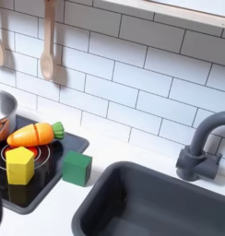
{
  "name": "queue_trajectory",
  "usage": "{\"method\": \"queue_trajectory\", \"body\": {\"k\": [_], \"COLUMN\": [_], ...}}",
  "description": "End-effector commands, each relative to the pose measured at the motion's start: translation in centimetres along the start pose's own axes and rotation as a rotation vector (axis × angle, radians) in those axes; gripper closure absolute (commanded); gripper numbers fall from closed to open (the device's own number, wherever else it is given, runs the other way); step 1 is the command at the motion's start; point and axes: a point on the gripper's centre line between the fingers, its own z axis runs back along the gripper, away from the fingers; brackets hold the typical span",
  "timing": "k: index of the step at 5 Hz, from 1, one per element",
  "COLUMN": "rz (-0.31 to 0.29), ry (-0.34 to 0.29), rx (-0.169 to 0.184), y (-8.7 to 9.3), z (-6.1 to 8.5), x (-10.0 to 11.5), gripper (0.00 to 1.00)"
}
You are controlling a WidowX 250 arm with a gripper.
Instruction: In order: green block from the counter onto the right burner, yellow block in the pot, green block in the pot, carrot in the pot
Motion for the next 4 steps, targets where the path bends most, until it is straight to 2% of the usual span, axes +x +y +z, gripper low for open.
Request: {"method": "queue_trajectory", "body": {"k": [1, 2, 3, 4], "rz": [0.000, 0.021, 0.015, 0.015], "ry": [0.000, -0.001, -0.002, -0.016], "rx": [0.000, 0.007, 0.011, -0.013], "y": [0.0, 0.4, 0.6, 0.9], "z": [0.0, -0.6, -1.7, -2.3], "x": [0.0, 2.1, 3.7, 5.9], "gripper": [0.00, 0.00, 0.00, 0.00]}}
